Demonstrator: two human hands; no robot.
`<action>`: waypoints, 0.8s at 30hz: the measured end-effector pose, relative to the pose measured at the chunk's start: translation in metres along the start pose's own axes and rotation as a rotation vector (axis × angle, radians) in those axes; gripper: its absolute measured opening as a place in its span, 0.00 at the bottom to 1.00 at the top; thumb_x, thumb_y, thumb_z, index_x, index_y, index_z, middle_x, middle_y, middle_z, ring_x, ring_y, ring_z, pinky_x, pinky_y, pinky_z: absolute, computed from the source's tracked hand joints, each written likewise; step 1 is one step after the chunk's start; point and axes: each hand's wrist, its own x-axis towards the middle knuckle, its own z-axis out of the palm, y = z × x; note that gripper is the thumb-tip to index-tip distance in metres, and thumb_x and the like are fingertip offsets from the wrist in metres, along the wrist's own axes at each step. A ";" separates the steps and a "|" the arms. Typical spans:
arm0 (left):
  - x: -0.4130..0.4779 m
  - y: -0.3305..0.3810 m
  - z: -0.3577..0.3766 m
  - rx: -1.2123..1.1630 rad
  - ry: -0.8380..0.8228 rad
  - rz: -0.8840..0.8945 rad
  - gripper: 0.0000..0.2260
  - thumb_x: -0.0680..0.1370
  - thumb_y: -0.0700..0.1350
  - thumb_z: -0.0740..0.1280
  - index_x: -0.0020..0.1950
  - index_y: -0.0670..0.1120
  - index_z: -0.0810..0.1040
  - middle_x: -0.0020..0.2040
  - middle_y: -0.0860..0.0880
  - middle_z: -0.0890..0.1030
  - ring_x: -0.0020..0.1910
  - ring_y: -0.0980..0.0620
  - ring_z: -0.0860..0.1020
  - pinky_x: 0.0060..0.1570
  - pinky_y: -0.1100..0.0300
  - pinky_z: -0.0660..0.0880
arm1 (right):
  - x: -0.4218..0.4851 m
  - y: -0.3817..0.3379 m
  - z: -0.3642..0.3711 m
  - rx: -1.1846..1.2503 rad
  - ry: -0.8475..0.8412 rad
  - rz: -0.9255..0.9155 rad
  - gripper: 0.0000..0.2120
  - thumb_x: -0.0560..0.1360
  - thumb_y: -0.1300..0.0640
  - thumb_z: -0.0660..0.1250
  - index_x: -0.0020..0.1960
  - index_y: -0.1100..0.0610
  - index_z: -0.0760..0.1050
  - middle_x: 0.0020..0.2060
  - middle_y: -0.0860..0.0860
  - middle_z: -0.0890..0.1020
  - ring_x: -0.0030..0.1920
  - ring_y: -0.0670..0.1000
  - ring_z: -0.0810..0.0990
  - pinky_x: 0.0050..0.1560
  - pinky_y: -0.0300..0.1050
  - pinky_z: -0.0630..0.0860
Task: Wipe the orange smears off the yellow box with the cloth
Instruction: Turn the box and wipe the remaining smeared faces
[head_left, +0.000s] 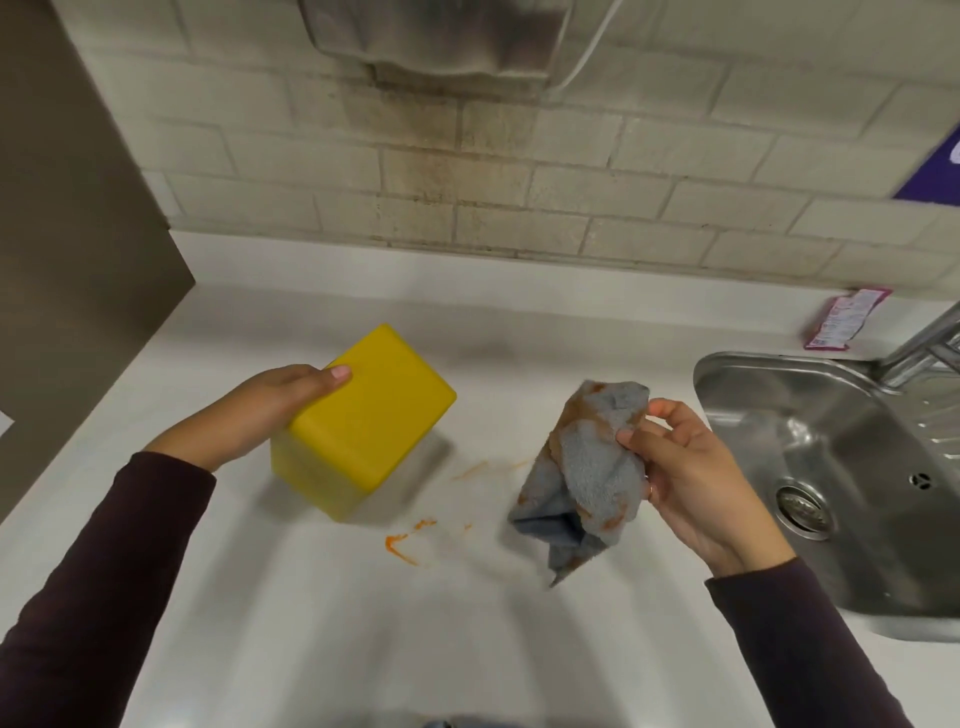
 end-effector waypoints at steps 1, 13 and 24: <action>0.000 0.000 0.000 0.000 0.004 0.000 0.21 0.71 0.63 0.65 0.53 0.50 0.79 0.52 0.49 0.82 0.52 0.48 0.80 0.51 0.55 0.72 | 0.001 0.003 -0.004 0.069 0.006 0.015 0.12 0.74 0.69 0.62 0.48 0.54 0.66 0.36 0.53 0.85 0.36 0.49 0.83 0.26 0.40 0.77; -0.005 0.004 0.003 0.014 0.020 -0.011 0.20 0.72 0.64 0.62 0.56 0.52 0.78 0.55 0.48 0.81 0.54 0.49 0.78 0.59 0.51 0.70 | -0.009 0.116 -0.039 -1.425 0.312 -0.112 0.15 0.66 0.43 0.72 0.43 0.51 0.72 0.39 0.46 0.76 0.41 0.52 0.76 0.41 0.46 0.70; -0.009 0.007 0.010 -0.003 0.066 -0.030 0.22 0.76 0.59 0.58 0.60 0.45 0.76 0.58 0.43 0.80 0.58 0.43 0.77 0.66 0.44 0.68 | 0.003 0.127 -0.017 -1.631 0.284 -0.107 0.11 0.80 0.53 0.52 0.49 0.56 0.72 0.38 0.51 0.80 0.37 0.53 0.79 0.39 0.44 0.71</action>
